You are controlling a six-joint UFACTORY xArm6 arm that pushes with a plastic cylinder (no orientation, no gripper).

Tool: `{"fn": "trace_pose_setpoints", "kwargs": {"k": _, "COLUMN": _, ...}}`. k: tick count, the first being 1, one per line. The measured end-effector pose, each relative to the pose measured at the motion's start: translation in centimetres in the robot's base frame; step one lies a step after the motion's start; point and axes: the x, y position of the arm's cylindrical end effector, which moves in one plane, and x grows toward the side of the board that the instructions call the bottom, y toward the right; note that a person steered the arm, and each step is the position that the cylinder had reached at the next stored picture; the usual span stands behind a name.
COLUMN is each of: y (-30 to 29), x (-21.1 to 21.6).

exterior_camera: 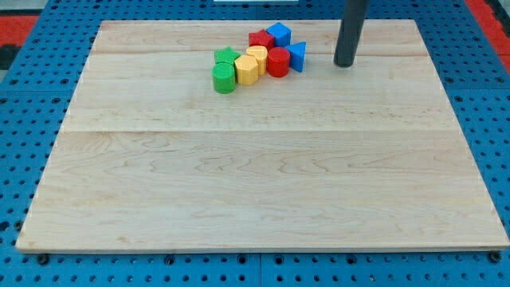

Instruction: Separate the blue cube from group of blocks

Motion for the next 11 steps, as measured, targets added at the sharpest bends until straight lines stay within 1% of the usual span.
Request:
{"fn": "trace_pose_setpoints", "kwargs": {"k": 1, "y": -0.1, "x": -3.0}}
{"fn": "trace_pose_setpoints", "kwargs": {"k": 3, "y": -6.2, "x": -6.3}}
{"fn": "trace_pose_setpoints", "kwargs": {"k": 4, "y": -10.4, "x": -7.1}}
{"fn": "trace_pose_setpoints", "kwargs": {"k": 5, "y": -13.3, "x": -7.1}}
{"fn": "trace_pose_setpoints", "kwargs": {"k": 8, "y": -15.8, "x": -7.3}}
{"fn": "trace_pose_setpoints", "kwargs": {"k": 9, "y": -18.3, "x": -7.2}}
{"fn": "trace_pose_setpoints", "kwargs": {"k": 11, "y": -19.1, "x": -2.2}}
